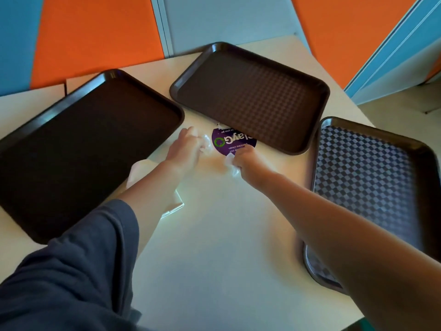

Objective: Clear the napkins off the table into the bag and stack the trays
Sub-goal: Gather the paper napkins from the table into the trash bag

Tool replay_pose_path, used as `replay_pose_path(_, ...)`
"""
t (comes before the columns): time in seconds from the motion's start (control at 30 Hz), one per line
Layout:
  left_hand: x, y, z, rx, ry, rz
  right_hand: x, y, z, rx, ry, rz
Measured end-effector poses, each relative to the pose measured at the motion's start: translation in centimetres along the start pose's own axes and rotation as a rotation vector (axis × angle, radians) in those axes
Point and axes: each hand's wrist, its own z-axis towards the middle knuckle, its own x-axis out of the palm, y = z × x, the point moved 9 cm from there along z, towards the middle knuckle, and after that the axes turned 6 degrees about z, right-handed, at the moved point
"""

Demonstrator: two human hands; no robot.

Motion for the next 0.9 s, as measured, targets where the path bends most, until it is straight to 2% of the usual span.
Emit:
replay_pose_path(0.07,-0.1,-0.5,-0.7,-0.020,0.009,-0.009,-0.9,-0.5,-1.6,-0.010,-0.033,-0.017)
replay_pose_path(0.17,-1.5,-4.5,-2.9,0.187,-0.096,0.121,-3.1,-1.6,-4.4,-0.019,-0.146,-0.007)
replay_pose_path(0.33,-1.8,-11.5,-6.9,0.384,-0.166,0.019,-6.5,-4.5,-10.7,0.050,-0.322,0.001)
replay_pose_path(0.43,-0.7,-16.6,-9.0,0.491,-0.128,-0.062,-7.8,-6.6,-14.9,0.085,-0.368,0.003)
replay_pose_path(0.6,2.9,-25.9,-13.5,0.629,-0.062,-0.038,-8.6,-12.0,-24.0,0.194,-0.486,0.037)
replay_pose_path(0.9,9.6,-40.7,-22.7,0.936,0.046,-0.060,-6.7,-23.4,-41.2,0.493,-0.636,0.198)
